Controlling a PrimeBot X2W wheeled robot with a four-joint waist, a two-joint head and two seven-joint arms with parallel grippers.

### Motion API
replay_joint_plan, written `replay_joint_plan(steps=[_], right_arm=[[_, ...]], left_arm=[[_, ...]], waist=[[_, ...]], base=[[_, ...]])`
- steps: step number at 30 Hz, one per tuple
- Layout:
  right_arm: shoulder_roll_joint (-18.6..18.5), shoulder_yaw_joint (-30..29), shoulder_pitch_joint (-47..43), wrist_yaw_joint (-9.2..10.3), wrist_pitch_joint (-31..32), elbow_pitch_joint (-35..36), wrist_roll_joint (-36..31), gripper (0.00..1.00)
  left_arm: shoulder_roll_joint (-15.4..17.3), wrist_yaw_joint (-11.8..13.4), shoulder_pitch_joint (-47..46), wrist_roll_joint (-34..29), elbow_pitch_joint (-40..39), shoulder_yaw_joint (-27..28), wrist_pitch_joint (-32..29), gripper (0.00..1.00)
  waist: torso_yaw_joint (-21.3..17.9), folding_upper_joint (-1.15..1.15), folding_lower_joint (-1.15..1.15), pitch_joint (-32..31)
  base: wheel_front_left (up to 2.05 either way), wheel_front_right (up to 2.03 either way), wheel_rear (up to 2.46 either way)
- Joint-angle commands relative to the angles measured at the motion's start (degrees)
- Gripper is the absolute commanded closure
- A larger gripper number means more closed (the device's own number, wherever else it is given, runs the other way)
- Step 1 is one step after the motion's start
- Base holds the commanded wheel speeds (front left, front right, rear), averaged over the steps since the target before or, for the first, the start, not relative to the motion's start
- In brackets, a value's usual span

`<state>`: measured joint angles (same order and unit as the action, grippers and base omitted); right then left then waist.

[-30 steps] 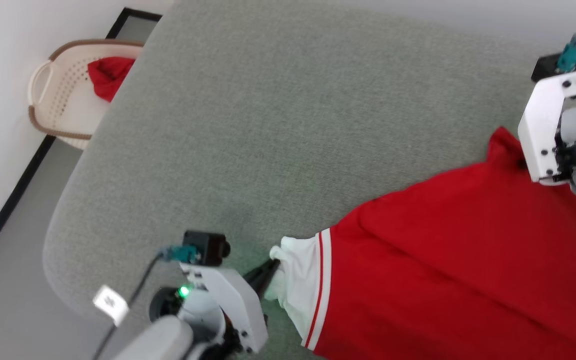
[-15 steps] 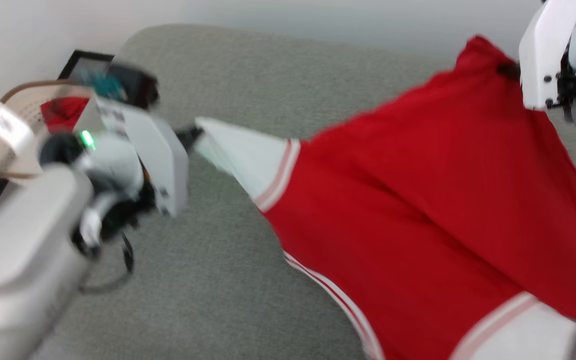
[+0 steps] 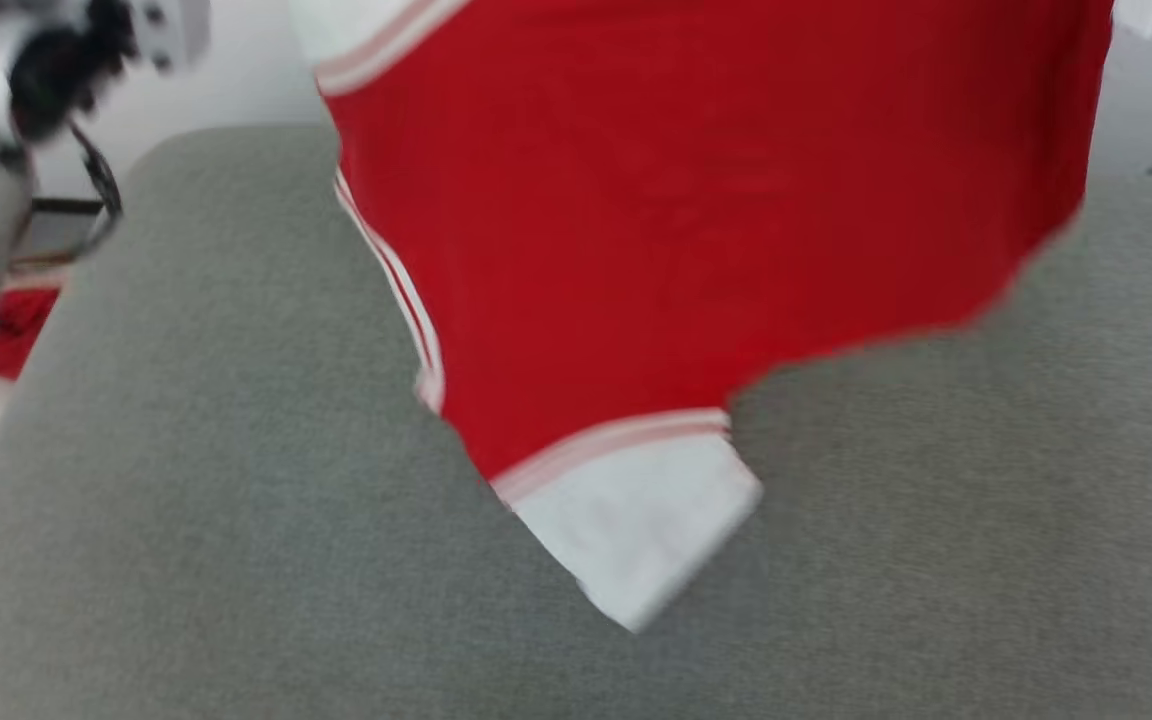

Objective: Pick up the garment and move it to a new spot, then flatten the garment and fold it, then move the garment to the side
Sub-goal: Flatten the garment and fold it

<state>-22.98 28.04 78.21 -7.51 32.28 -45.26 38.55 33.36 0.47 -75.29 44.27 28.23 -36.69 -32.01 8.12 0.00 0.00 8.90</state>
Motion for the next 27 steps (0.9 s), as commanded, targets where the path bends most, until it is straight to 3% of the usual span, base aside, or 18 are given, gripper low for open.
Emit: replay_joint_plan(steps=[1, 15, 27], right_arm=[[0.5, -0.8, 1.3, 0.04, -2.6, -1.0, -1.2, 1.0], [3.4, -3.9, 6.0, 0.04, -16.4, -8.3, -5.4, 1.0], [3.4, -3.5, 10.4, 0.04, -23.7, -8.3, -6.7, 1.0]], left_arm=[[-0.6, -0.6, -3.1, -1.6, 2.3, 0.0, 2.2, 1.0], [-7.6, -1.9, -18.0, -7.7, 22.2, -0.1, 20.6, 1.0], [-8.5, -4.2, -27.7, -9.5, 31.5, -0.4, 29.8, 1.0]], waist=[[-2.5, 0.0, 0.0, -1.8], [-6.1, 0.0, 0.0, -3.7], [-9.0, 0.0, 0.0, 3.9]], base=[[0.0, 0.0, 0.0], [0.0, 0.0, 0.0], [0.0, 0.0, 0.0]])
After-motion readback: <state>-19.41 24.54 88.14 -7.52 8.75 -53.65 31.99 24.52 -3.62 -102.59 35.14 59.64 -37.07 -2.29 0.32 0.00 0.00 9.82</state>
